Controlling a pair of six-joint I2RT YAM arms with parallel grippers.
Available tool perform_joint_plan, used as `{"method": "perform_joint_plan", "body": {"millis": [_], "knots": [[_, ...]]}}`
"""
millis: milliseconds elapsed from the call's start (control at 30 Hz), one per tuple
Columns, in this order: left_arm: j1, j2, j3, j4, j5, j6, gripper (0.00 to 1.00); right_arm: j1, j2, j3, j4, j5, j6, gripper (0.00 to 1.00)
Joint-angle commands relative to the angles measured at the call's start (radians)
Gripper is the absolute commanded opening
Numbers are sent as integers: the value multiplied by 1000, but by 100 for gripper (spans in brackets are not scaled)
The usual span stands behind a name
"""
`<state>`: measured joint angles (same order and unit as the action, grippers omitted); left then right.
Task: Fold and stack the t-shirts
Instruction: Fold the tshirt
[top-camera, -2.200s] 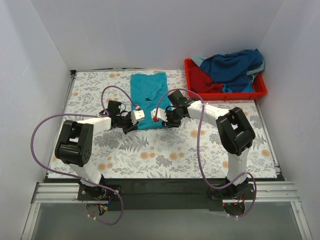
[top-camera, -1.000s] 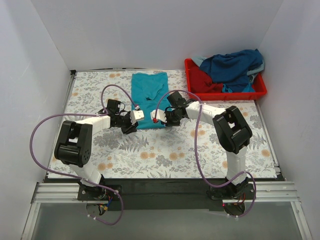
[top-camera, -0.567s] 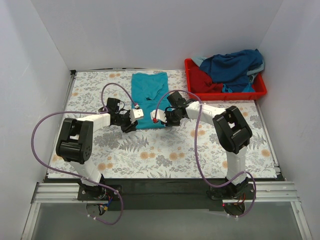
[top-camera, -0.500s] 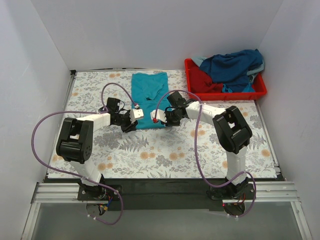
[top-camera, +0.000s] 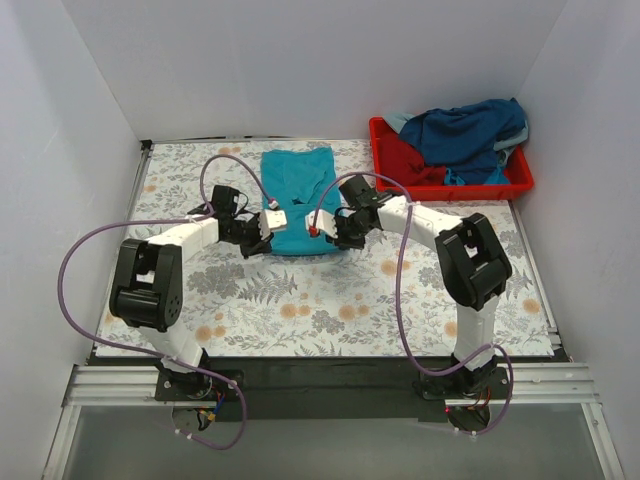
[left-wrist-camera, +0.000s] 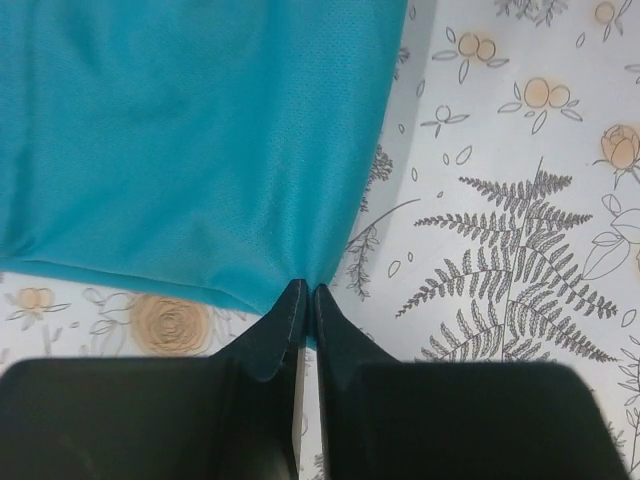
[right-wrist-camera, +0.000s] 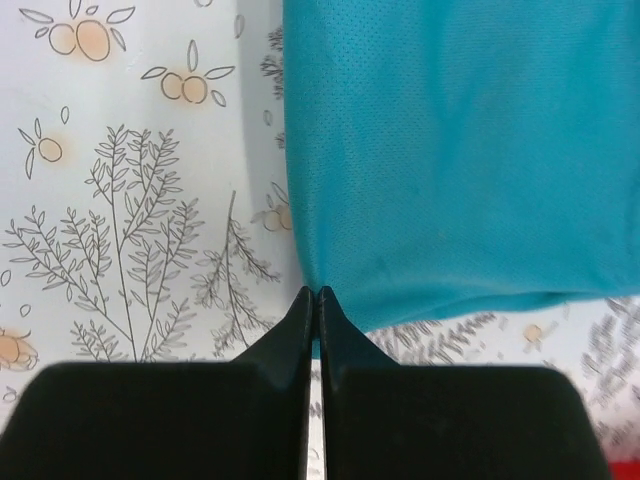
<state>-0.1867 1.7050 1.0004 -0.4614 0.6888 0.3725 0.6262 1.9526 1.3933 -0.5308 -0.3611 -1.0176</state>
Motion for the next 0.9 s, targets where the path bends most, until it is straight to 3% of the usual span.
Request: {"method": "perform_joint_plan", "body": {"millis": [0,200,467,567,700,867], "knots": [[13,-94,79,-82,31,-24,0,-20,-103,76,-75,-13,40,1],[9,-185,66,-210,45,26,0,-19,-172,73,-142,-19,63,1],[-14,-493,-37,-509,116,136,0,81,-411,-72,-296,-56,120,1],[-16,-588,-51,-585,127,112,0,98,-460,-28,-360,-91,171,1],[-2,-601,-34,-531,115,17,0,93,-417,78,-422,-75,148,1],[75,-451,58,-464,158,-32,0,75,-269,215,-417,-78,99,1]]}}
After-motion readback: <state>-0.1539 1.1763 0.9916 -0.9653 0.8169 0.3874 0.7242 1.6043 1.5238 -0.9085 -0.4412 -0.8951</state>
